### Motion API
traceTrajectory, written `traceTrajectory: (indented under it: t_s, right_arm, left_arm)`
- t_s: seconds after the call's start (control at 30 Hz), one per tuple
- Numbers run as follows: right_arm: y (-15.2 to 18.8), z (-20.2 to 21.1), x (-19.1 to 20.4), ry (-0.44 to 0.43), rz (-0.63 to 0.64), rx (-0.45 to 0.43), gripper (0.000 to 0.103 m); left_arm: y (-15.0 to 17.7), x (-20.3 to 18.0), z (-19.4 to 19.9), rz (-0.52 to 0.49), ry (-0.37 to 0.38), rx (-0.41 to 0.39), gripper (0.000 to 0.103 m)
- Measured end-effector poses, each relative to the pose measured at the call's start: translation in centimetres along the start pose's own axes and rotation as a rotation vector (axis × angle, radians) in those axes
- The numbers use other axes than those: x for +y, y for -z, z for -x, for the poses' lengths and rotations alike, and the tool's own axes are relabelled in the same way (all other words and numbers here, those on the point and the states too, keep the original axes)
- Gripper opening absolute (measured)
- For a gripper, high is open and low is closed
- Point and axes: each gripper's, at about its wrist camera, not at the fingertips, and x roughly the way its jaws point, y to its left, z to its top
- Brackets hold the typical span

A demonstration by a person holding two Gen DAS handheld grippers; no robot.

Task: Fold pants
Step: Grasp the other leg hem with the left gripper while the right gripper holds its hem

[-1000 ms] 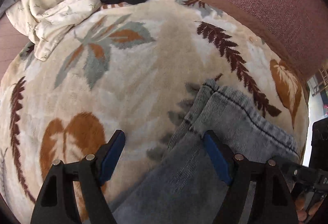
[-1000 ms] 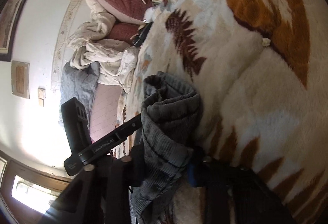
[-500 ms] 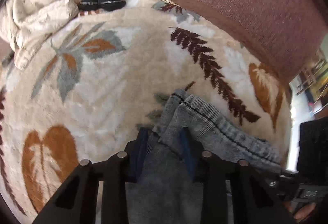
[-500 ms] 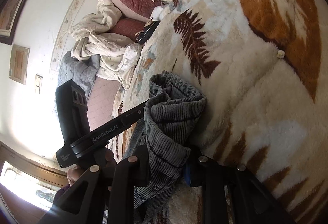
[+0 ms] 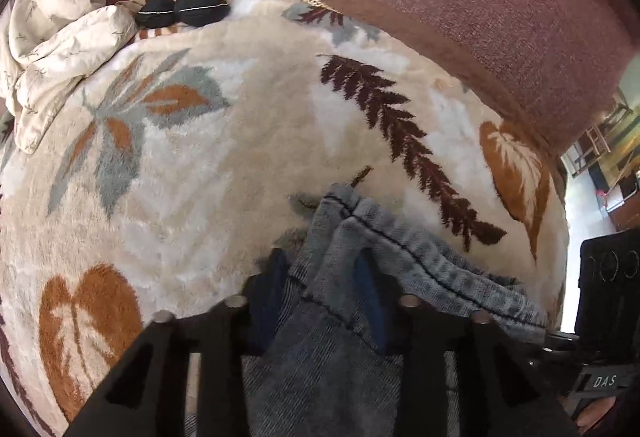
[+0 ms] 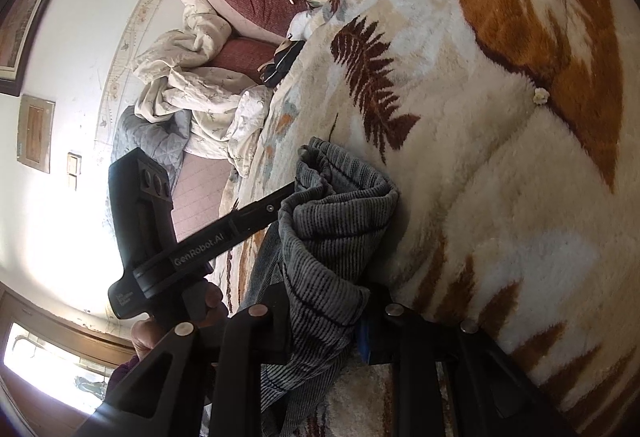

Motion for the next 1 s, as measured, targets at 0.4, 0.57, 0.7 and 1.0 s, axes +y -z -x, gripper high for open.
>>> traceTrajectory:
  t_s: [0.4,0.57,0.7,1.0]
  right_arm:
    - [0.7,0.9,2.7,0.024,0.136,-0.051,0.023]
    - [1.7,2.0,5.9,0.009,0.265,-0.097,0.023]
    - [3.3,2.9,8.9,-0.029,0.384,-0.122,0.022]
    - [8.9,2.4,14.8,-0.153,0.6,-0.031,0.022]
  left_arm:
    - [1.2,0.5,4.5,0.063,0.037,-0.142,0.011]
    - [2.5,1.7,9.0,0.114,0.069,-0.247,0.011]
    - [4.9,3.0,13.4,0.164,0.087,-0.33,0.011]
    - [13.4,6.2,20.4,0.291,0.047,-0.43,0.01]
